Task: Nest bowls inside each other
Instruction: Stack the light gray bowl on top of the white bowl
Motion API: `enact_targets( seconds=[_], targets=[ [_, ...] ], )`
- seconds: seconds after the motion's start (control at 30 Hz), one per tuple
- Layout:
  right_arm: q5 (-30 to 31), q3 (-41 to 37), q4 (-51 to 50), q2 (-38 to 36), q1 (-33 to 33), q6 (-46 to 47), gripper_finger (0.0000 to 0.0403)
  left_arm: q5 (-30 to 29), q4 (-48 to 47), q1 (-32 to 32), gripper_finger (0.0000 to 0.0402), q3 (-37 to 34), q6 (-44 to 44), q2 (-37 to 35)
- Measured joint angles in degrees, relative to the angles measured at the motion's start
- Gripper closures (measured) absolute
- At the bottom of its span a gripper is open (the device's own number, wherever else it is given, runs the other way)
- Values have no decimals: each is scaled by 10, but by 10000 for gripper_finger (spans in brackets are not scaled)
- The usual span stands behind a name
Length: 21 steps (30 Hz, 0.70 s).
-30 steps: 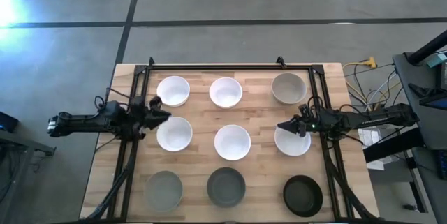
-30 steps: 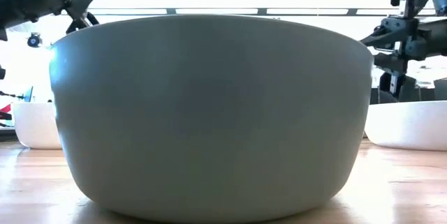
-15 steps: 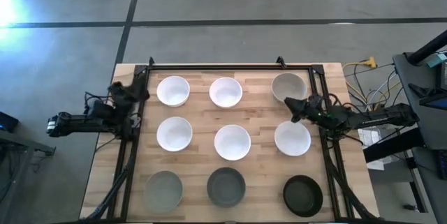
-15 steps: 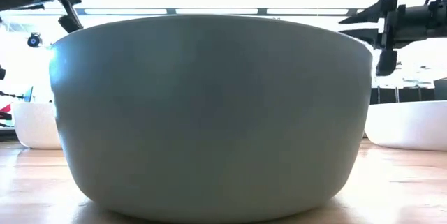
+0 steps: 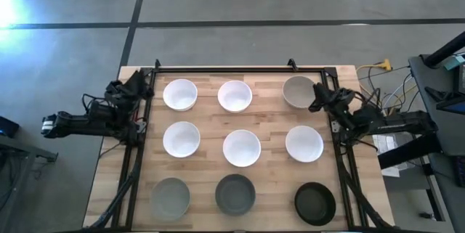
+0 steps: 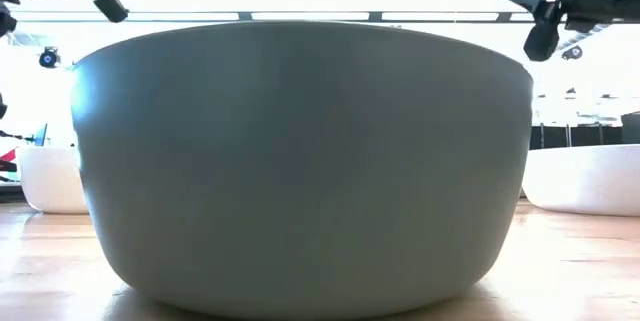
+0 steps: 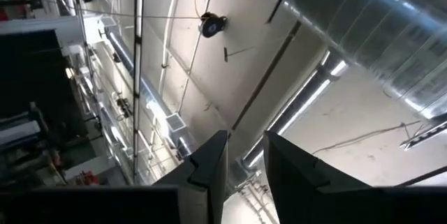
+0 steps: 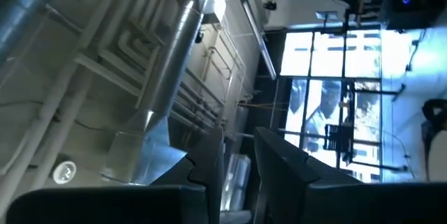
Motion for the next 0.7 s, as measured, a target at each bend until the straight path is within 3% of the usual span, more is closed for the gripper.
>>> enact_targets(
  seconds=[0.13, 0.33, 0.53, 0.6, 0.7],
  targets=[
    [-1, 71, 0, 28, -2, -89, 323, 14, 3, 0, 323, 56, -29, 57],
    [-14, 211, 0, 97, -2, -312, 323, 25, 3, 0, 323, 146, 133, 128],
    [-51, 335, -10, 172, -2, -468, 323, 58, -1, 0, 323, 221, 236, 149],
    [-52, 373, -39, 194, -2, -496, 323, 79, -33, 0, 323, 244, 257, 152],
    [-52, 427, -109, 224, -2, -521, 323, 85, -157, 0, 323, 286, 273, 146]
  ],
)
